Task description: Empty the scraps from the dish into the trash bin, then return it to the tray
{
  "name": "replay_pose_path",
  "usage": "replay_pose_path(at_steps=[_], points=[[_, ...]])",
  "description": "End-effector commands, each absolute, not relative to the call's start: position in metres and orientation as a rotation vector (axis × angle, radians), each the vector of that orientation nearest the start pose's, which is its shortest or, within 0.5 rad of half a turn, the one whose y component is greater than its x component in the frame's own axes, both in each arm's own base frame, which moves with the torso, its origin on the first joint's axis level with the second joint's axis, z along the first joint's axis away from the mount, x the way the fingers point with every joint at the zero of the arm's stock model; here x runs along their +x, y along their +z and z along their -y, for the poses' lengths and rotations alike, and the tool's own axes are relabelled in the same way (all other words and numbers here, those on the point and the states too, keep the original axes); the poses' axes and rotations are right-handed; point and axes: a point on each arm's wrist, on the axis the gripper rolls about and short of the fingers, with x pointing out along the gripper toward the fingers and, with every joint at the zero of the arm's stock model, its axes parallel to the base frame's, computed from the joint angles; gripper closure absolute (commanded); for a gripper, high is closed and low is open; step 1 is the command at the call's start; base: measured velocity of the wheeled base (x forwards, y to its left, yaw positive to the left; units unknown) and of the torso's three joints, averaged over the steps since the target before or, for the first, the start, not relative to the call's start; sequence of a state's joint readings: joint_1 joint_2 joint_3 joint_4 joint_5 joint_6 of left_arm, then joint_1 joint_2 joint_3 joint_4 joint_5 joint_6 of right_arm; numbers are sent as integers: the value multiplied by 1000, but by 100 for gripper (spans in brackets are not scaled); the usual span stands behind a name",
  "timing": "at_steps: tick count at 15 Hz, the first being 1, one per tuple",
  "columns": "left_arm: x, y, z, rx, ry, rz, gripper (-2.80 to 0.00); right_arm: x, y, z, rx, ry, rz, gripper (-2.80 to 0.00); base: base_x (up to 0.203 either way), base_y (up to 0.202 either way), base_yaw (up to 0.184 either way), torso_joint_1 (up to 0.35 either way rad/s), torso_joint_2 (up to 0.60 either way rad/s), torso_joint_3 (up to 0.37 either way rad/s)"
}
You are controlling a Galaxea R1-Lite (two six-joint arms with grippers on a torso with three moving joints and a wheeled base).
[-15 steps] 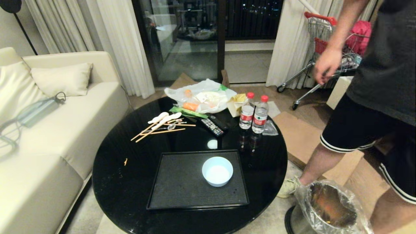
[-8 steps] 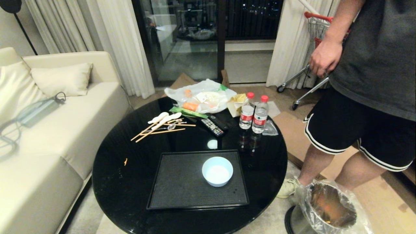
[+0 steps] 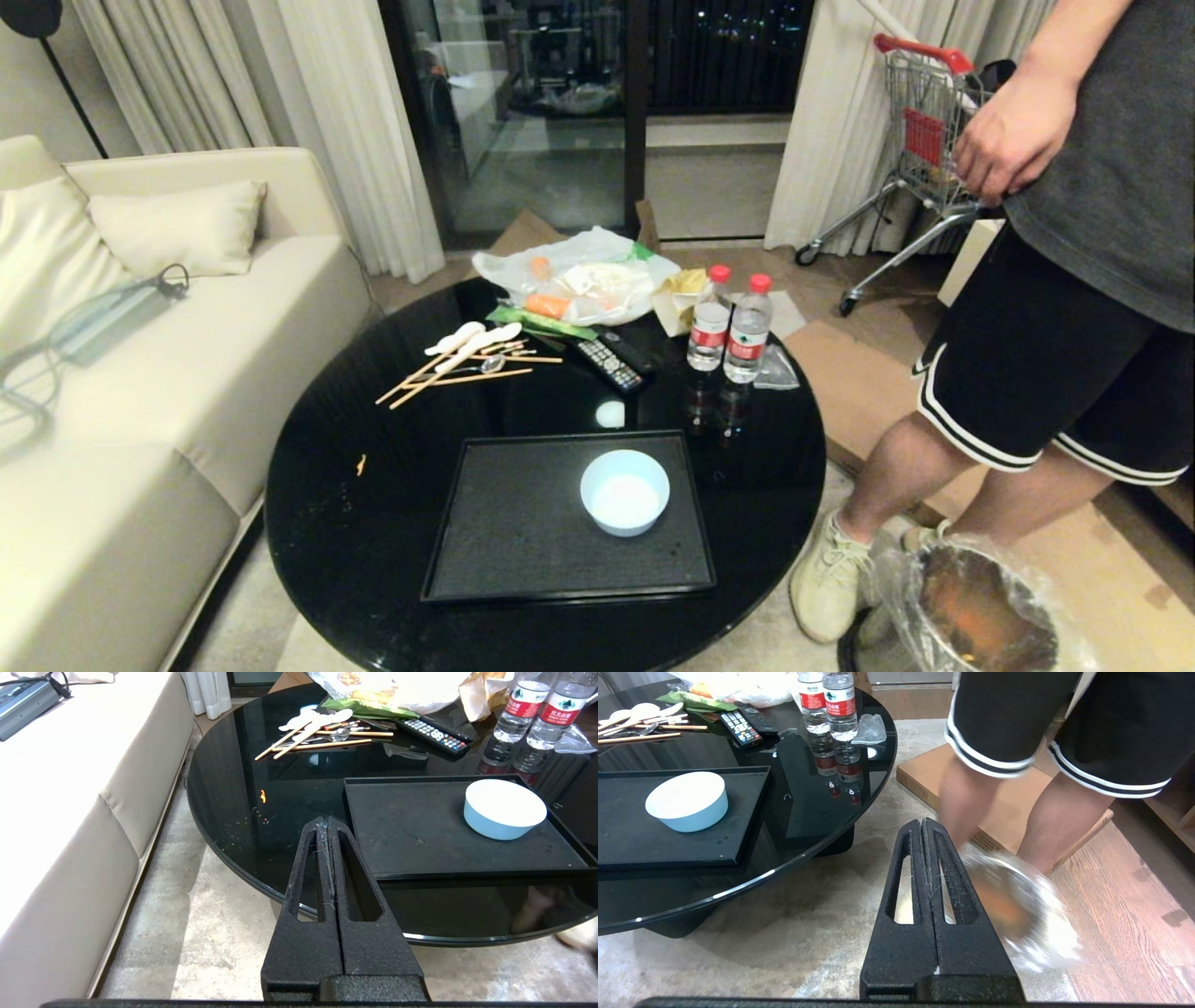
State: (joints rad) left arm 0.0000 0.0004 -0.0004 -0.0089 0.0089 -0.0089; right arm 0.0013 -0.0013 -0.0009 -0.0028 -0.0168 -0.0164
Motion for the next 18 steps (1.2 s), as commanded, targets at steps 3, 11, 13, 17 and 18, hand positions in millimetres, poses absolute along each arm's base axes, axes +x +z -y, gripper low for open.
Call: replay_pose_path(at_steps=[3,11,13,17,18], points=[[-23,76,0,-9,9,9,0,-23,76,0,-17,-15,3,0,0,0,0,0,0,0],[-23,76,0,-9,9,9,0,-23,76,0,-17,-15,4,0,0,0,0,0,0,0],[-23,76,0,-9,9,9,0,-23,76,0,-17,-15,3,0,0,0,0,0,0,0],[-23,76,0,-9,9,9,0,-23,76,0,-17,-15,3,0,0,0,0,0,0,0],[-23,76,0,-9,9,9,0,-23,76,0,-17,-15,3,0,0,0,0,0,0,0]])
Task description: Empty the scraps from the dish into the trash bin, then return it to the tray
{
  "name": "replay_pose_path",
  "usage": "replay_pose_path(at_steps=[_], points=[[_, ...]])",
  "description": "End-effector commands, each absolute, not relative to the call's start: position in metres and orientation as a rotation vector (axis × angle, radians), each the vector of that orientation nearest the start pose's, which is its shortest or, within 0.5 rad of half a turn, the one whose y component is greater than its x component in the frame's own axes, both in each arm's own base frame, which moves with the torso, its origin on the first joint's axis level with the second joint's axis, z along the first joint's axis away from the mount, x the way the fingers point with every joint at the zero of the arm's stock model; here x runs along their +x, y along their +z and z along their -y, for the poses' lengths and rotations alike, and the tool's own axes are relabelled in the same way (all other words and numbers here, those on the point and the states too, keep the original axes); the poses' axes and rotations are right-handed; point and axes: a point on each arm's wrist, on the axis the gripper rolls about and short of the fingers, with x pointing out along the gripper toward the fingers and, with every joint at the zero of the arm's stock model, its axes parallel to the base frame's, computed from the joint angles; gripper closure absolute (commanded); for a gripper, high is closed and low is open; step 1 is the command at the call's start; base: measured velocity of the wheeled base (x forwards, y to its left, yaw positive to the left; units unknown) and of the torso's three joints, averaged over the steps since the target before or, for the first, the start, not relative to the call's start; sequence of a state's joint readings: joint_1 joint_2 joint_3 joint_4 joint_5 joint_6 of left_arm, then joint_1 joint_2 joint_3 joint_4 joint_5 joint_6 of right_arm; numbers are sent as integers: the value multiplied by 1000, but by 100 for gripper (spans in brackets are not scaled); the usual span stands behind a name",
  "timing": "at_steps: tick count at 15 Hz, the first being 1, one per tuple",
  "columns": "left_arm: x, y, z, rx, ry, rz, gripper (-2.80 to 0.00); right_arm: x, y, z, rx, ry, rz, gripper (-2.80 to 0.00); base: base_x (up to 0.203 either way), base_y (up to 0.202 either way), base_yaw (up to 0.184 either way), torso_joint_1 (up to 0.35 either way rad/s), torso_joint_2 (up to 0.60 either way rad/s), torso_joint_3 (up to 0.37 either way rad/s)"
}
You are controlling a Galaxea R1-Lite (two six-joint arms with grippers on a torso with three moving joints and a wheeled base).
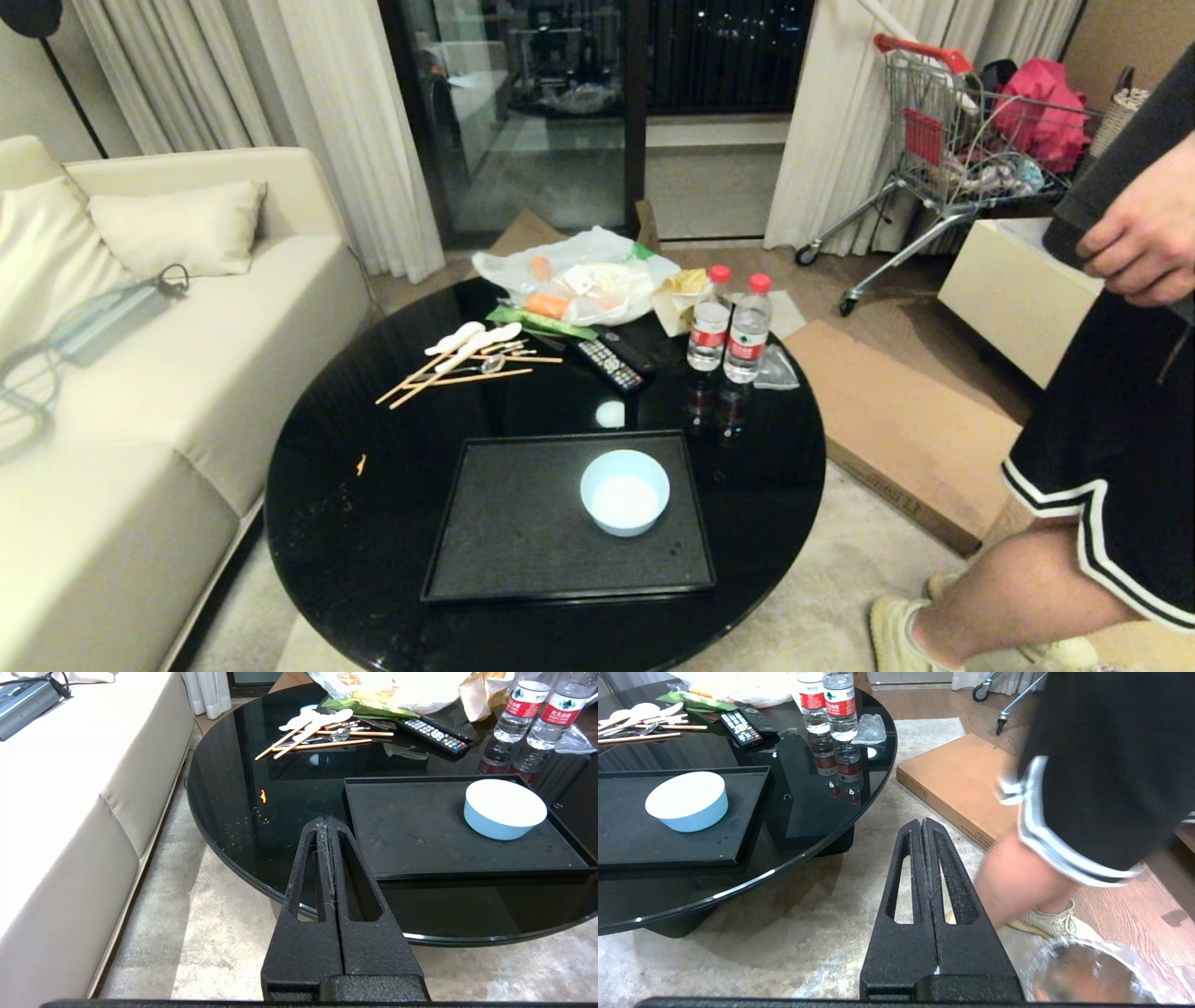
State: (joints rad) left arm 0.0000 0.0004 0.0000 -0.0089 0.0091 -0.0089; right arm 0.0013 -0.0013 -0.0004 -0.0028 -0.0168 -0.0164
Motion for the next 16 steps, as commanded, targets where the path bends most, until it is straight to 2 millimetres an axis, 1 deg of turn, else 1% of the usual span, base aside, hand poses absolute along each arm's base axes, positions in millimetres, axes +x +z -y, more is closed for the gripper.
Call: replay_pose_path(at_steps=[1,16], points=[[-23,76,0,-9,9,9,0,-23,76,0,-17,-15,4,0,0,0,0,0,0,0],[-23,76,0,-9,9,9,0,-23,76,0,-17,-15,3,0,0,0,0,0,0,0]])
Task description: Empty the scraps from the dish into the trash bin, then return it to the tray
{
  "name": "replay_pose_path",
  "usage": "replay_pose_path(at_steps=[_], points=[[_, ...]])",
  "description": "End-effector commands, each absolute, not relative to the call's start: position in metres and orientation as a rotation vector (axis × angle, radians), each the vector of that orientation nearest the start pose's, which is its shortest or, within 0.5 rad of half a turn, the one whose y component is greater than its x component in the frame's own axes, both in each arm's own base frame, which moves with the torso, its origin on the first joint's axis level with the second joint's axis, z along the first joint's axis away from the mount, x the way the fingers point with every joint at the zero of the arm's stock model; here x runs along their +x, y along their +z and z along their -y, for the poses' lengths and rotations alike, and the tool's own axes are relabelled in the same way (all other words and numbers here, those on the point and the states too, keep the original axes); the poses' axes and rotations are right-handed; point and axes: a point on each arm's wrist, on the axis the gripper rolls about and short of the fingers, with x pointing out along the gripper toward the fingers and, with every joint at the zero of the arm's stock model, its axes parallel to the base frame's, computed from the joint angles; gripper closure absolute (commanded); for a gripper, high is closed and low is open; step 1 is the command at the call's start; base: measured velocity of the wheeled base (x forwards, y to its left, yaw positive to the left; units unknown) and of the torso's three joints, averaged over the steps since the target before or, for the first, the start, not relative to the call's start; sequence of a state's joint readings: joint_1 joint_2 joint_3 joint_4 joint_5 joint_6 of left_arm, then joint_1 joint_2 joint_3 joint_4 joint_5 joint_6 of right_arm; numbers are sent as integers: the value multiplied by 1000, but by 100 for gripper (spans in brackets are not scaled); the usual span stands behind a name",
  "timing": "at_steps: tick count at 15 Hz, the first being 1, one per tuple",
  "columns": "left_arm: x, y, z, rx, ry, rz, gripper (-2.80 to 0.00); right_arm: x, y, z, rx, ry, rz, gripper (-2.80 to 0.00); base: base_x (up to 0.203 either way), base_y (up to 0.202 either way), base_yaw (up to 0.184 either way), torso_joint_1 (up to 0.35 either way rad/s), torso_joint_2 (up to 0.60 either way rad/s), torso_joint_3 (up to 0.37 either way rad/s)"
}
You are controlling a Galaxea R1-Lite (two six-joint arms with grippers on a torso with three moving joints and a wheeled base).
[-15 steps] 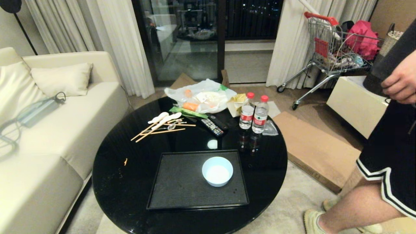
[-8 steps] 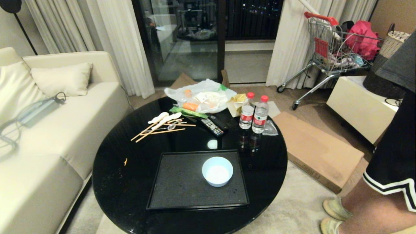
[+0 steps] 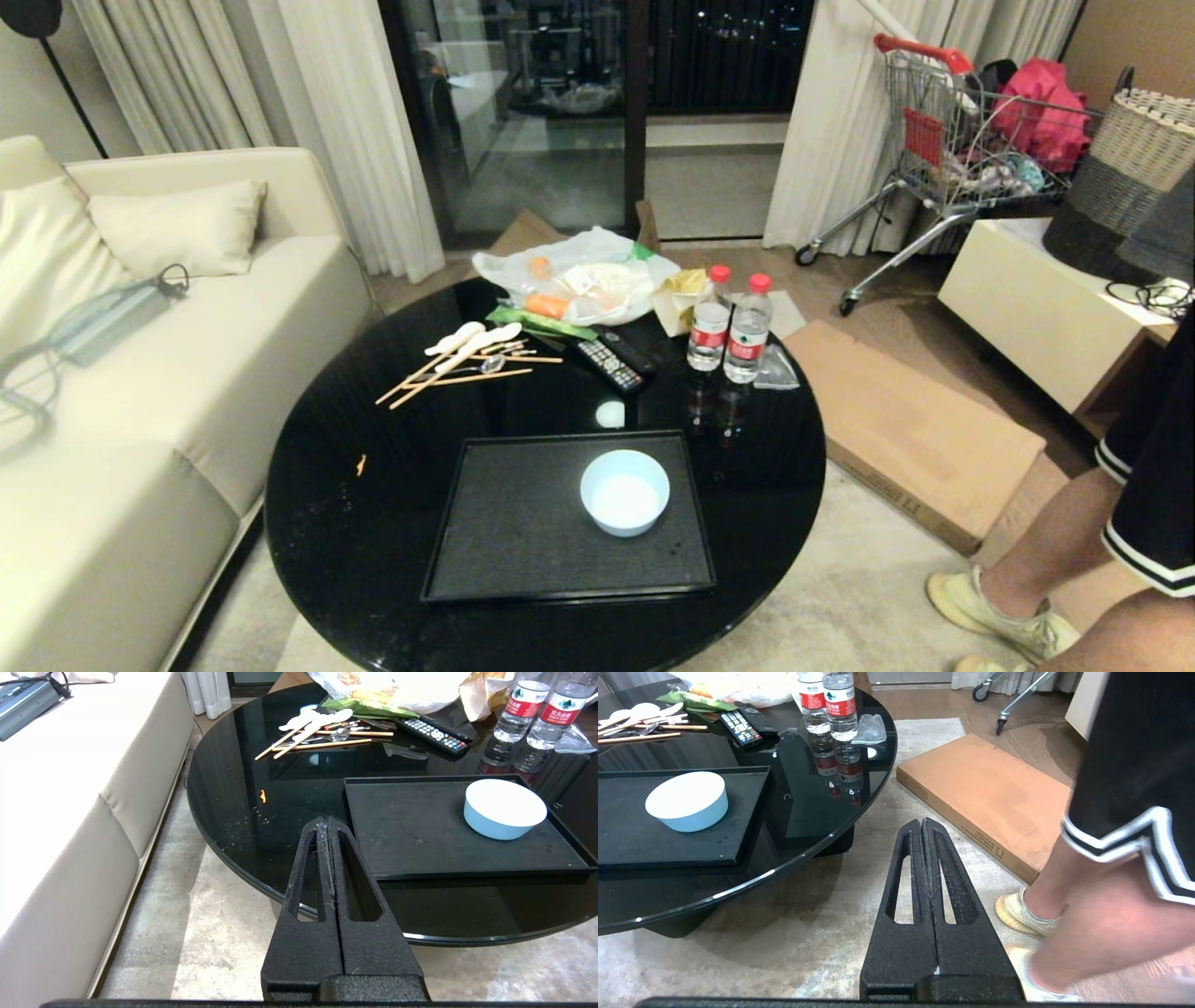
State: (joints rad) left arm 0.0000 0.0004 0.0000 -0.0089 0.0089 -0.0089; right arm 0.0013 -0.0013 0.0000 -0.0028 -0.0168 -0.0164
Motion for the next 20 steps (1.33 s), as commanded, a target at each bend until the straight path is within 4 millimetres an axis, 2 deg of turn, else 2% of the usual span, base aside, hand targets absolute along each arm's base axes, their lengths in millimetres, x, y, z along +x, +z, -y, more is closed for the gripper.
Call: replay_pose_path(at_steps=[1,20], points=[[-23,76,0,-9,9,9,0,-23,76,0,-17,-15,3,0,0,0,0,0,0,0],[-23,76,0,-9,9,9,0,-23,76,0,-17,-15,4,0,0,0,0,0,0,0]])
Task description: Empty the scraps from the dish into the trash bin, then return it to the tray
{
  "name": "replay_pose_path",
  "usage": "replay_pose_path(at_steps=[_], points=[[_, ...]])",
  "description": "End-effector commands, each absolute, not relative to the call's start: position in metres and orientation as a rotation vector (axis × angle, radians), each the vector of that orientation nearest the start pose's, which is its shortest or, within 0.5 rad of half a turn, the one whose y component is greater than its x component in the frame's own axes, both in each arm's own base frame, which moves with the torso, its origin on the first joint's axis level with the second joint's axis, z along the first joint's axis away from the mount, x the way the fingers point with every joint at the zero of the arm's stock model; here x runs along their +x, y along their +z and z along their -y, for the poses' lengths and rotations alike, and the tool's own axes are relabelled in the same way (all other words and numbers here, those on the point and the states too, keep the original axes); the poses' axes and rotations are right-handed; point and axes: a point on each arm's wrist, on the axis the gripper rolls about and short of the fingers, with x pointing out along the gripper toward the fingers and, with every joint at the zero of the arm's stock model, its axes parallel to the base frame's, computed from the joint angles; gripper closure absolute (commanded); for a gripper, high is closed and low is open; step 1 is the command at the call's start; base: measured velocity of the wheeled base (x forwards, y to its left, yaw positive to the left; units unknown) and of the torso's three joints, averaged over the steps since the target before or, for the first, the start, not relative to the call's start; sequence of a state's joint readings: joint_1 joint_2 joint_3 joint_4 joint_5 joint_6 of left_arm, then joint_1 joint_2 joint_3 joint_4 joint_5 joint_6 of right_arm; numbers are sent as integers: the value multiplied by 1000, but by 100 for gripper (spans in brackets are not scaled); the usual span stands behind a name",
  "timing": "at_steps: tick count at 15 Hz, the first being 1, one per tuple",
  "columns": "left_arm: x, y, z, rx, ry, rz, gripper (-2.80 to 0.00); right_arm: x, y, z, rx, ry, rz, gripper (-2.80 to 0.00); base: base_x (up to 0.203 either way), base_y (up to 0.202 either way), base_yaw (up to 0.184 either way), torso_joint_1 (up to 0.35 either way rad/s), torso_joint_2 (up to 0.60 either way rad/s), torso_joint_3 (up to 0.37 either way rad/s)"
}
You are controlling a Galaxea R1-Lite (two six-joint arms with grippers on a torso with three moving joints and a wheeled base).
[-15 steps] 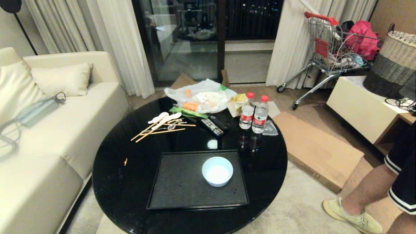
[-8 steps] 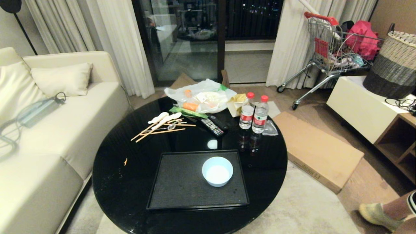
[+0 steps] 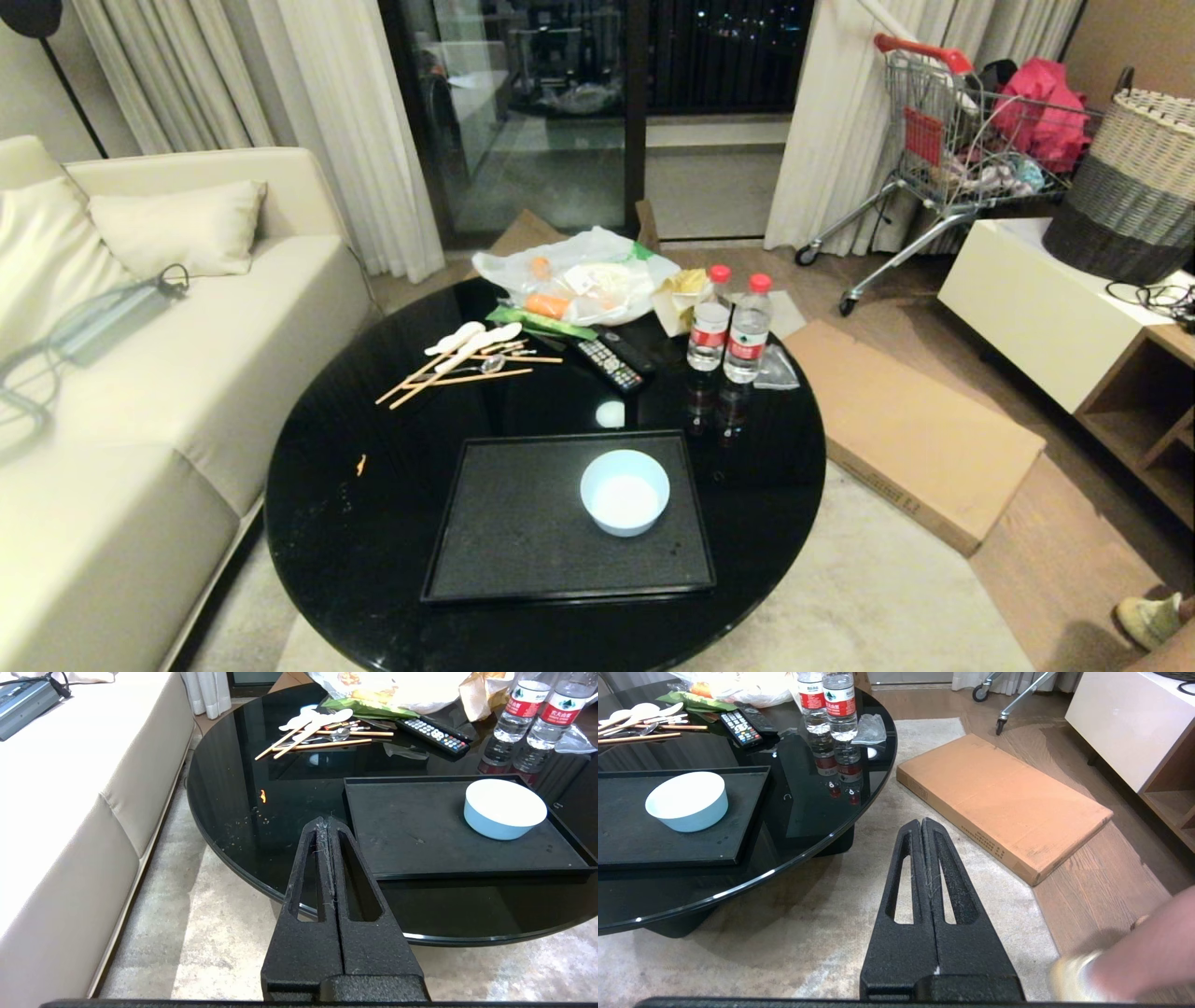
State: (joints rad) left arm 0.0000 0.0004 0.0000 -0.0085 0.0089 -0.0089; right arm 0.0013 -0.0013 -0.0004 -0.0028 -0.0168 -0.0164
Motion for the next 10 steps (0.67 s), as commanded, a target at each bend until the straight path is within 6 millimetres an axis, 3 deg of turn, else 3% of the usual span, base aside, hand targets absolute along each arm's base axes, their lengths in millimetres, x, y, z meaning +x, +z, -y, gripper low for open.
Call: replay_pose_path(at_steps=[1,10], points=[[-23,76,0,-9,9,9,0,-23,76,0,-17,-15,3,0,0,0,0,0,0,0],[-23,76,0,-9,9,9,0,-23,76,0,-17,-15,4,0,0,0,0,0,0,0]])
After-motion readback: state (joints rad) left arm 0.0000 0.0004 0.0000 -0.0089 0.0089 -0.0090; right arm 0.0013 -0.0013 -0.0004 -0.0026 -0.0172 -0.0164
